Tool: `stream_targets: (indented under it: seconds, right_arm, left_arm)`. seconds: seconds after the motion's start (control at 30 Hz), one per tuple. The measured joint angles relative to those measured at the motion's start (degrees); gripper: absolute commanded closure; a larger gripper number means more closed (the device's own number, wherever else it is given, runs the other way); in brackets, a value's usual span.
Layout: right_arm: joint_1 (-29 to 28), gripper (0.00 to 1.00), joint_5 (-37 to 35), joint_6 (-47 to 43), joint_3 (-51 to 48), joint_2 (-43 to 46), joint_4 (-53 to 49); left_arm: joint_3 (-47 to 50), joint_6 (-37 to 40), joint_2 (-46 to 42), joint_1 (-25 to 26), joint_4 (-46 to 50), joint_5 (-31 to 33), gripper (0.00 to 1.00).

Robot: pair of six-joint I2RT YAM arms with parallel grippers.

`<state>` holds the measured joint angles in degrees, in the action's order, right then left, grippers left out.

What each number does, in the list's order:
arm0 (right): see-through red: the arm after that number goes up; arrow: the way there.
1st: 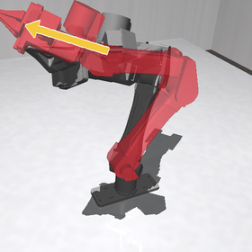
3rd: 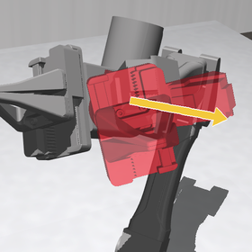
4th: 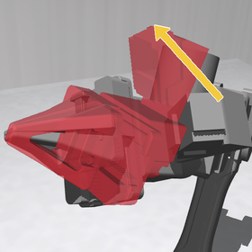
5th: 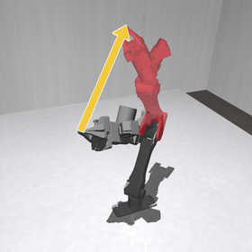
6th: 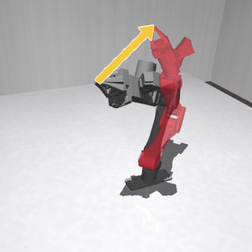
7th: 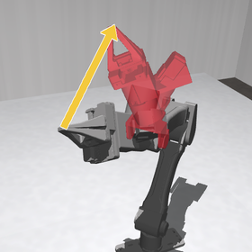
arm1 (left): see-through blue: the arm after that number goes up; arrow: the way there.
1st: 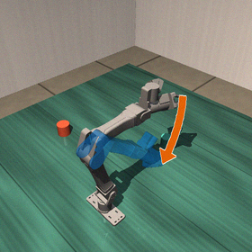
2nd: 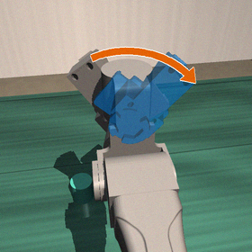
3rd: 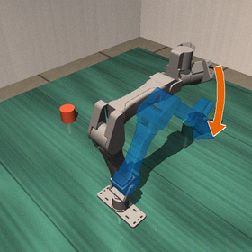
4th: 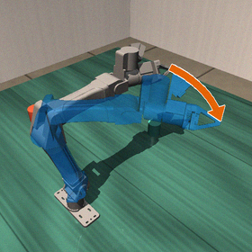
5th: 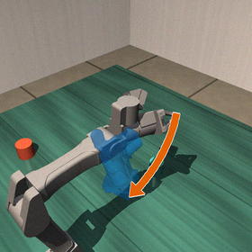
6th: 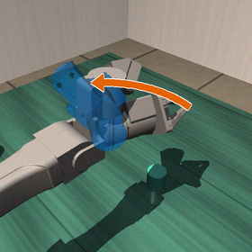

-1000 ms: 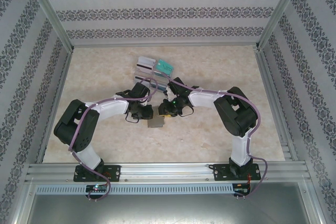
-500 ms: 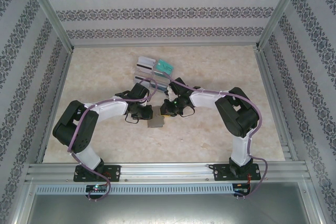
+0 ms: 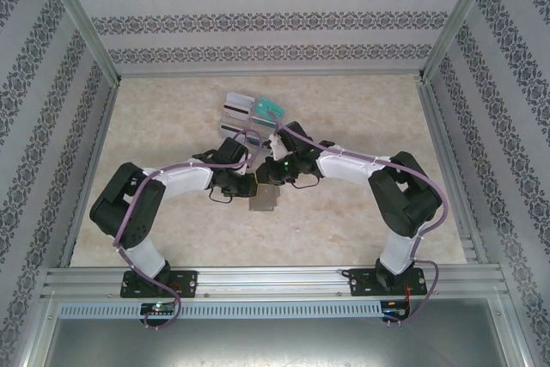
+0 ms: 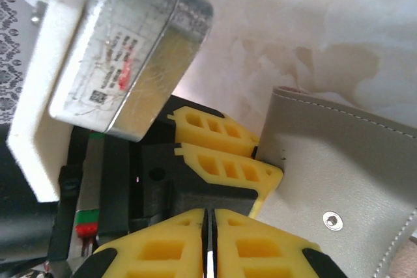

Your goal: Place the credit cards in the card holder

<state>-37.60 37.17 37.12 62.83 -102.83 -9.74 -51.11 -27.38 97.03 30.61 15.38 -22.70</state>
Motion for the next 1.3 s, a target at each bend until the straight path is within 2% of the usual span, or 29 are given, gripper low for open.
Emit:
stream_targets:
  seconds: [0.2, 0.37, 0.47, 0.83, 1.1, 1.3]
  right_arm:
    - [1.5, 0.87, -0.7, 0.0, -3.8, 1.1, 2.0]
    - [7.6, 0.86, -3.4, 0.5, -12.2, 6.6, 2.6]
    - [9.3, 0.85, -4.3, 0.5, -13.7, 8.4, 2.8]
    - [8.1, 0.76, -2.6, 2.3, -16.5, 6.1, 7.3]
    - [4.0, 0.77, -0.6, 4.5, -15.0, 2.7, 10.6]
    - [3.2, 0.81, -0.2, 5.2, -14.1, 1.7, 12.3]
  left_arm:
    - [0.0, 0.1, 0.1, 0.1, -0.4, -0.7, 0.88]
    - [0.0, 0.1, 0.1, 0.1, -0.4, -0.9, 0.90]
    - [0.0, 0.1, 0.1, 0.1, -0.4, -0.9, 0.91]
    - [0.0, 0.1, 0.1, 0.1, -0.8, -1.2, 0.91]
    - [0.0, 0.0, 0.1, 0.1, -0.8, -1.3, 0.91]
    - [0.1, -0.1, 0.1, 0.1, -0.9, -1.3, 0.91]
